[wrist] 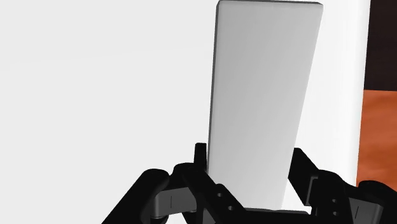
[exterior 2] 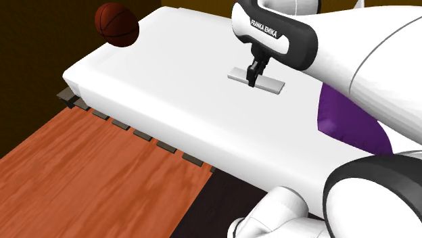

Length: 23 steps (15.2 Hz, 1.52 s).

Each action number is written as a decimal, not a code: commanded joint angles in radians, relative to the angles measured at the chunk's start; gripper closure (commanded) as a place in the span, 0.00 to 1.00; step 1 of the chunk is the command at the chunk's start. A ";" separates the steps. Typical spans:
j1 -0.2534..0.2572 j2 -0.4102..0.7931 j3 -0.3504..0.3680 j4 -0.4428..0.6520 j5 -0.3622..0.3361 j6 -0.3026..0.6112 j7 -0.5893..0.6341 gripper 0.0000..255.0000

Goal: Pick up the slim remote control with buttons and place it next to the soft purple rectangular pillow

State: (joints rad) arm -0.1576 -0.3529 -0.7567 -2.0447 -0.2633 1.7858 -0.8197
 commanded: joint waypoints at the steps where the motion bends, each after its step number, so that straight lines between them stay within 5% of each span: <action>1: 0.001 0.043 -0.053 0.040 0.017 0.007 -0.063 1.00; 6: 0.008 0.204 -0.211 0.170 0.122 0.017 -0.255 1.00; 11: -0.067 0.479 -0.346 0.338 0.366 -0.006 -0.518 1.00; 19: -0.502 0.866 -0.244 0.733 0.683 -0.163 -0.784 1.00; 23: -0.768 1.057 -0.159 1.065 0.799 -0.293 -0.823 1.00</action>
State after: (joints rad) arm -0.8352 0.6442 -0.9413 -1.0939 0.4995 1.5409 -1.6295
